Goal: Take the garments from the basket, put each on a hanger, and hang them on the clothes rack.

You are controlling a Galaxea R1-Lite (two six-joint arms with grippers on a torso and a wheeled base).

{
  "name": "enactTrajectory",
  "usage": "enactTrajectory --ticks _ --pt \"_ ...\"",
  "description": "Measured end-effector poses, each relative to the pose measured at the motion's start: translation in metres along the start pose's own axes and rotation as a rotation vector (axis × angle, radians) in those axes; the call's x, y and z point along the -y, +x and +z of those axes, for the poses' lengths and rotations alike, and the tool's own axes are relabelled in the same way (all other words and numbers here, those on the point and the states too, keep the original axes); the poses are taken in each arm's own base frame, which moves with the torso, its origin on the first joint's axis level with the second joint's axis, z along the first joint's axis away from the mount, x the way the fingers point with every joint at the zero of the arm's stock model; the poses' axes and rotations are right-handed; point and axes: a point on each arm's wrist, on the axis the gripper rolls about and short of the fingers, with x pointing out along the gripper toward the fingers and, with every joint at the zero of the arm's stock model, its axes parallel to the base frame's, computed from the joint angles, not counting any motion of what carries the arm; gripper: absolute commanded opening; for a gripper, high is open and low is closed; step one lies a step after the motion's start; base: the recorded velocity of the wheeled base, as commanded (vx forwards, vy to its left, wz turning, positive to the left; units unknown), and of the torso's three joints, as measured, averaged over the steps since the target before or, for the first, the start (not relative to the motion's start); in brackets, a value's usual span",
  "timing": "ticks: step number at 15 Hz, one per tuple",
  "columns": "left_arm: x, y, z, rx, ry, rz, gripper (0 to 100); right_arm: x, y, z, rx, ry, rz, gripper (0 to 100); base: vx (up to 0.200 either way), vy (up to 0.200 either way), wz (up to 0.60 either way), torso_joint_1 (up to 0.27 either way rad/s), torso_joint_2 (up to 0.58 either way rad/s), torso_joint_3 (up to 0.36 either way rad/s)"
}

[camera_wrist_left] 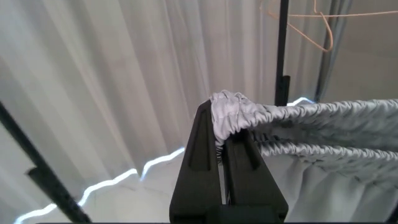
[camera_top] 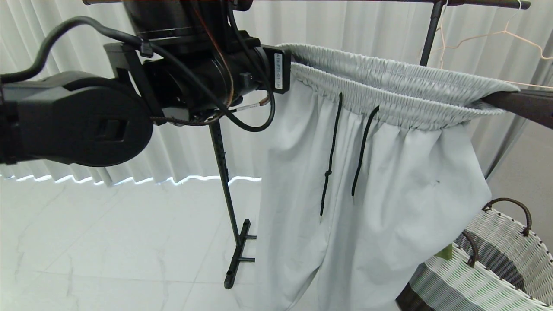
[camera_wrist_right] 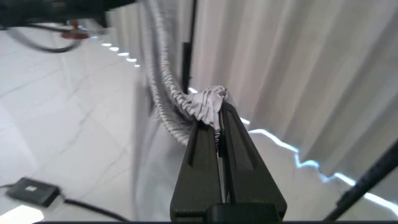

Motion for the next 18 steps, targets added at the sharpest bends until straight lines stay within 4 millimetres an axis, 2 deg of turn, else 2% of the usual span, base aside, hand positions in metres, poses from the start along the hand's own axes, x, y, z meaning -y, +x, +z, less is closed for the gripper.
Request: enactTrajectory --ticks 3,5,8,14,16,18 --pt "0.003 0.008 -0.007 -0.018 -0.022 -0.006 0 -0.007 -0.008 -0.001 0.012 -0.003 0.022 0 0.000 0.000 0.00 0.000 0.00 0.000" --pt "0.005 -0.001 -0.010 -0.059 -0.027 -0.016 0 -0.004 -0.004 0.003 0.024 -0.008 0.009 0 0.000 0.000 0.00 0.000 0.00 0.000" --pt "0.011 -0.031 -0.011 -0.149 -0.070 -0.054 0 0.008 0.016 0.013 0.058 -0.018 -0.013 0 0.000 0.000 0.00 0.000 0.00 0.000" --pt "0.012 -0.109 -0.011 -0.231 -0.077 -0.116 0 0.035 0.077 0.036 0.114 -0.038 -0.023 0 0.000 0.000 0.00 0.000 0.00 0.000" --pt "0.019 -0.135 -0.012 -0.229 -0.074 -0.168 0 0.038 0.087 0.034 0.104 -0.034 -0.020 0 0.000 0.000 0.00 0.000 0.00 0.000" --pt "0.020 -0.149 -0.011 -0.218 -0.074 -0.185 0 0.040 0.090 0.031 0.094 -0.029 -0.024 0 0.000 0.000 0.00 0.000 0.00 0.000"
